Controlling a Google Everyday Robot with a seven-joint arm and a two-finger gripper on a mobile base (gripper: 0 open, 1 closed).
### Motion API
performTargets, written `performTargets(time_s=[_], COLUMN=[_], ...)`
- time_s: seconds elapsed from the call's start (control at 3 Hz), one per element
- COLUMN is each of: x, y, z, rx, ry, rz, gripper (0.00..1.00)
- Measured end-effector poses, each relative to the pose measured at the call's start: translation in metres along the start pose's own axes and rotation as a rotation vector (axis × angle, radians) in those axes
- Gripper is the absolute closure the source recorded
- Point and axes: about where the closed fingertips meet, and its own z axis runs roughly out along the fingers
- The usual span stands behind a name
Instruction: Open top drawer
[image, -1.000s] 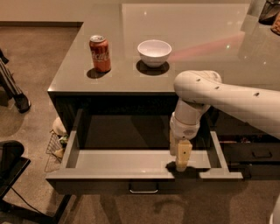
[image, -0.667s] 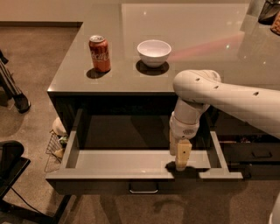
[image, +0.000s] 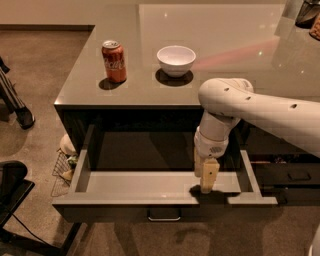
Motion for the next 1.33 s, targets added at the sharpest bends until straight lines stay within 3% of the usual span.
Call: performTargets(time_s=[0.33,0.67,1.0,1.33], x=[-0.0001,-0.0001,-0.0005,-0.0005], y=[0.0,0.0,0.0005,0.0009], z=[-0.0004,-0.0004,-0.0033,-0.0024], rx=[0.0,0.0,0.0,-0.002], ry=[0.0,0.0,0.0,0.0], rz=[0.0,0.0,0.0,0.0], gripper=[0.77,0.98,1.0,0.89])
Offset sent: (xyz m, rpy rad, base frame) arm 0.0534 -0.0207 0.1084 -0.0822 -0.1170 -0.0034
